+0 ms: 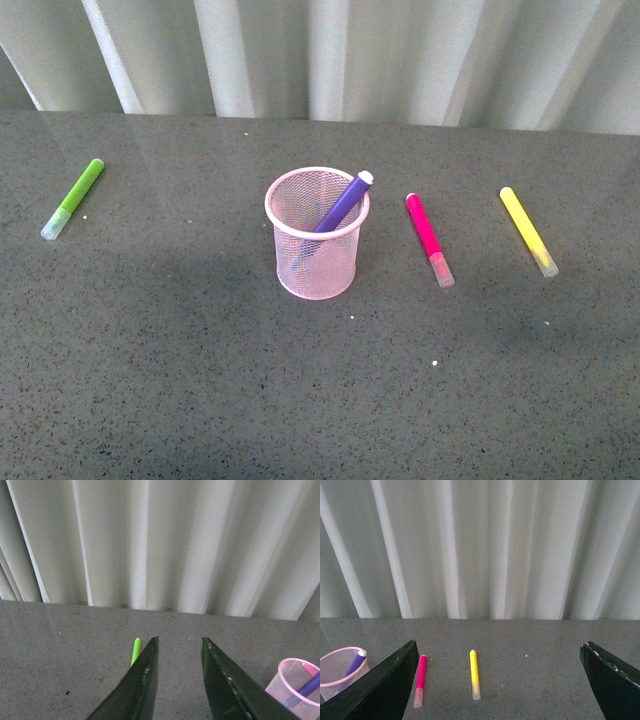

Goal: Insert purple and pink pens into pink cup

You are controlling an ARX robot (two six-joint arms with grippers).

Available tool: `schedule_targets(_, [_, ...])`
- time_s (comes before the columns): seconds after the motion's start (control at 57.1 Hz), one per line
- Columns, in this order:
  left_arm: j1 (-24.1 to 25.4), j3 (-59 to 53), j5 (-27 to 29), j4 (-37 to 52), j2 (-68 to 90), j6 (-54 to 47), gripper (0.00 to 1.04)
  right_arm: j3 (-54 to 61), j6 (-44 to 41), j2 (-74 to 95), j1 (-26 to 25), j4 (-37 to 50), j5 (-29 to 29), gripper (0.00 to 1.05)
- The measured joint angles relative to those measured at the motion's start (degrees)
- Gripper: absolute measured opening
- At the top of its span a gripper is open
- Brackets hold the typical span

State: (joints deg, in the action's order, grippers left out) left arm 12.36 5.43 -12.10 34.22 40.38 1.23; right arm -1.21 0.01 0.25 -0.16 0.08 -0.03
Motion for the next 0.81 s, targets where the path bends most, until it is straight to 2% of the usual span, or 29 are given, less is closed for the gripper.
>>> schedule_targets(0.105, [-1.99, -1.20, 2.34, -2.23, -3.63, -0.13, 0.03, 0.00, 0.02, 0.00, 0.00, 0.00, -0.02, 0.98])
schedule_targets(0.315, [-5.92, -3.19, 5.77, -7.58, -11.15, -0.76, 0.04, 0.00, 0.02, 0.00, 0.00, 0.00, -0.02, 0.98])
schedule_targets(0.368, [-9.66, -4.87, 10.99, -6.51, -12.33, -0.79, 0.04, 0.00, 0.02, 0.00, 0.00, 0.00, -0.02, 0.98])
schedule_targets(0.42, [-11.21, -4.92, 12.02, -7.48, -13.46, -0.79, 0.04, 0.00, 0.02, 0.00, 0.00, 0.00, 0.00, 0.98])
schedule_targets(0.806, [-12.28, -4.92, 12.02, -16.76, -23.04, -0.81, 0.04, 0.00, 0.02, 0.00, 0.00, 0.00, 0.00, 0.98])
